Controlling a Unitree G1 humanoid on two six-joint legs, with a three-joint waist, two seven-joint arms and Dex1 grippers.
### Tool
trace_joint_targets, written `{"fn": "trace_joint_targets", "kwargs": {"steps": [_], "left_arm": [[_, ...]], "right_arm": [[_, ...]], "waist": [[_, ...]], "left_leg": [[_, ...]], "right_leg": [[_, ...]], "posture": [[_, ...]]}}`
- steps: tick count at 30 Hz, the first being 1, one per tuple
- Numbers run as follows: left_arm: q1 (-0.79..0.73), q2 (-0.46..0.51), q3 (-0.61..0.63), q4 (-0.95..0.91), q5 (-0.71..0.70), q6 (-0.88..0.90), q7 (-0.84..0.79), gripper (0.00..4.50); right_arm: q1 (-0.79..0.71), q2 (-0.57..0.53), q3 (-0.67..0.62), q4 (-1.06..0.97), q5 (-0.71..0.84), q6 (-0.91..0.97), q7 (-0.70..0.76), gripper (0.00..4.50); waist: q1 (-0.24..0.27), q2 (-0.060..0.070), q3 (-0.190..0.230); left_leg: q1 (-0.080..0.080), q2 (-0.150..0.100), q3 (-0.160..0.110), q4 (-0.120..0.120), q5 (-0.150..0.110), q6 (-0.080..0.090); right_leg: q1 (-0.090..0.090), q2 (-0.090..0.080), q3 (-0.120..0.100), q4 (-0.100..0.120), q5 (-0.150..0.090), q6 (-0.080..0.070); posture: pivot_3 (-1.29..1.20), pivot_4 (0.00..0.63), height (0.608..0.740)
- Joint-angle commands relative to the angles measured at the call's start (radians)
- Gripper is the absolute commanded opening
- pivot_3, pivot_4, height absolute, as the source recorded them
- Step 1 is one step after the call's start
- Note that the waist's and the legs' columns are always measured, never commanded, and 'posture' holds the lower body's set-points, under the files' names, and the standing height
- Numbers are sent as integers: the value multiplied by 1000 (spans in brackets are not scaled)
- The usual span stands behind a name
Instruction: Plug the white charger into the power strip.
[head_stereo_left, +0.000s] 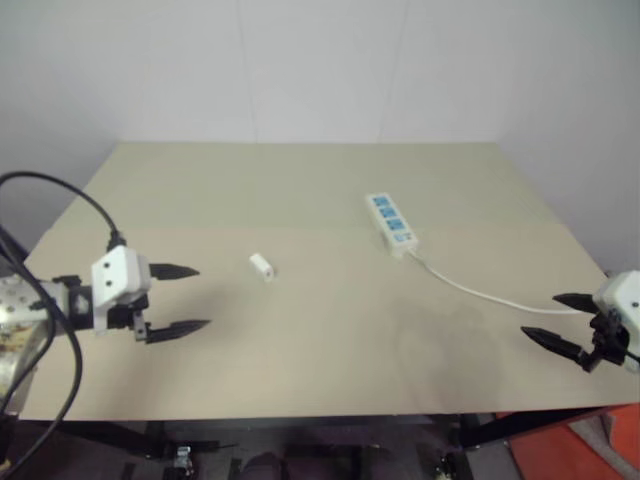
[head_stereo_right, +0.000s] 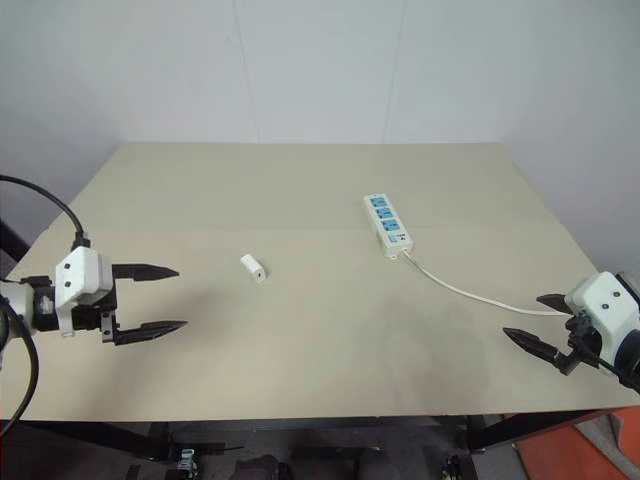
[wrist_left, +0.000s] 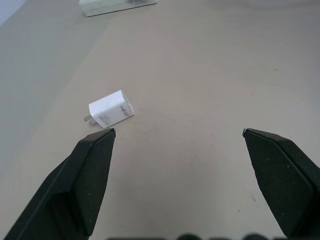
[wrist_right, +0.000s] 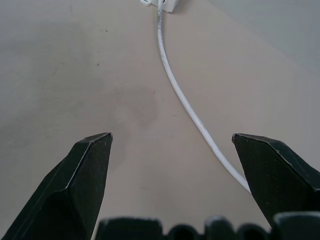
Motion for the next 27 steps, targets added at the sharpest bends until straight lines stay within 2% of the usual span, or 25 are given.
{"fn": "trace_joint_targets", "kwargs": {"steps": [1, 12, 15, 18, 22, 27], "left_arm": [[-15, 18, 11, -10, -6, 1, 4, 4461], [-27, 14, -9, -4, -5, -3, 3, 4461], [-54, 8, -25, 8, 2, -11, 9, 4461], [-84, -4, -58, 20, 12, -16, 15, 4461], [-137, -22, -118, 41, 41, -24, 16, 4461], [-212, -70, -177, 68, 67, -43, 37, 4461]], "right_arm": [[-8, 5, -36, 1, 8, -33, 2, 4500], [29, 13, -63, -7, 20, -50, 26, 4500], [-35, 34, -21, 6, 33, -43, 0, 4500], [-139, 65, 78, 49, 3, -60, -19, 4500], [-377, 162, 247, 196, -71, -68, -94, 4500], [-666, 332, 393, 511, -188, -127, -216, 4500]], "waist": [[0, 0, 0], [1, 0, 0], [0, 0, 0], [-7, -1, 0], [-14, -2, 0], [-21, -2, 0]], "left_leg": [[0, 0, 0, 0, 0, 0], [0, 0, 0, 0, 0, 0], [0, 0, 0, 0, 0, 0], [1, 0, 0, 0, 0, 0], [2, 0, 0, 0, 0, 0], [0, 0, 1, 0, 0, 0]], "right_leg": [[0, 0, 0, 0, 0, 0], [0, 0, 0, 0, 0, 0], [0, 0, 0, 0, -1, 1], [1, 1, 2, 0, -2, 3], [0, 1, 4, 0, -1, 2], [-2, 1, 4, 0, 1, -2]], "posture": [[0, 150, 740], [0, 150, 740], [0, 150, 740], [0, 150, 740], [0, 150, 740], [0, 150, 740]]}}
